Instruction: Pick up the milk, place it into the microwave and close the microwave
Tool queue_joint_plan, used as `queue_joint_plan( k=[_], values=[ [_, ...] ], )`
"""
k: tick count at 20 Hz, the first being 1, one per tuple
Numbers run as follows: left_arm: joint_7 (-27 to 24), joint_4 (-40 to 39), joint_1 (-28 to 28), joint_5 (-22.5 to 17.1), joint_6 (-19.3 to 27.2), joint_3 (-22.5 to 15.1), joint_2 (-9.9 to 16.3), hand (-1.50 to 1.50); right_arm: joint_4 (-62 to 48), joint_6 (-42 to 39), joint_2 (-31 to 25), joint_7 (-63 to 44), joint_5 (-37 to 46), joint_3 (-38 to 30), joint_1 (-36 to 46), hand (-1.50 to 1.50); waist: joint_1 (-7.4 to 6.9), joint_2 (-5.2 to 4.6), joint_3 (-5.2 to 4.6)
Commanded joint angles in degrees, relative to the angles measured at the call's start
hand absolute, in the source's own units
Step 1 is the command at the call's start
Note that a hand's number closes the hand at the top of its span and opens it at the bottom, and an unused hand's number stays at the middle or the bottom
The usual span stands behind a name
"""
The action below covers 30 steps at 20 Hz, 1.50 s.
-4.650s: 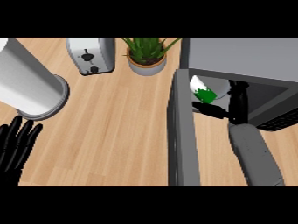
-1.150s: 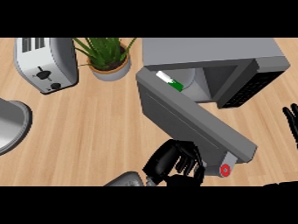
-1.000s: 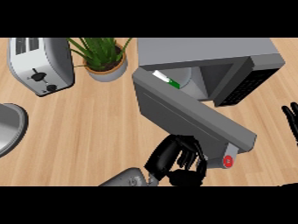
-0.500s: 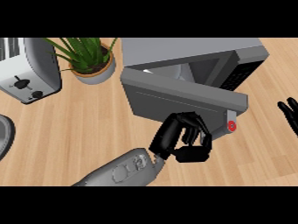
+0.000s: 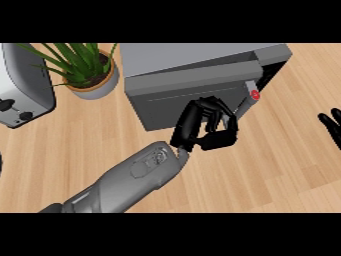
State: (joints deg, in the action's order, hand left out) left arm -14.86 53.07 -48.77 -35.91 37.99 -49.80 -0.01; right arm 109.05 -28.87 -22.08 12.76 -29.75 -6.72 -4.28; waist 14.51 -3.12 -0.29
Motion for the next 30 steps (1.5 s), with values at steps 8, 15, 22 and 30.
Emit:
queue_joint_plan(
  k=[8,15,22,30],
  values=[
    [-8.18,-3.91,-4.73,-9.10,-0.38,7.85,0.01,1.50,1.68,-0.41,-2.28,-3.33,-5.98,-1.18,2.03,-1.50,2.42,-1.24,-0.05],
    [-11.79,-5.70,-4.37,-11.86,-0.66,7.73,0.01,1.50,3.30,0.28,-4.09,-5.36,-7.72,-2.08,3.36,-1.50,3.01,-1.38,-0.09],
    [-14.47,-6.79,-5.55,-13.87,-1.44,7.55,0.01,1.50,3.40,-0.10,-4.71,-6.20,-10.54,-2.20,4.43,-1.50,3.43,-1.71,0.08],
    [-17.19,-7.87,-5.35,-16.13,-1.67,6.96,0.01,1.50,3.85,0.42,-6.29,-7.71,-12.96,-3.41,5.67,-1.50,3.90,-1.81,0.09]
  ],
)
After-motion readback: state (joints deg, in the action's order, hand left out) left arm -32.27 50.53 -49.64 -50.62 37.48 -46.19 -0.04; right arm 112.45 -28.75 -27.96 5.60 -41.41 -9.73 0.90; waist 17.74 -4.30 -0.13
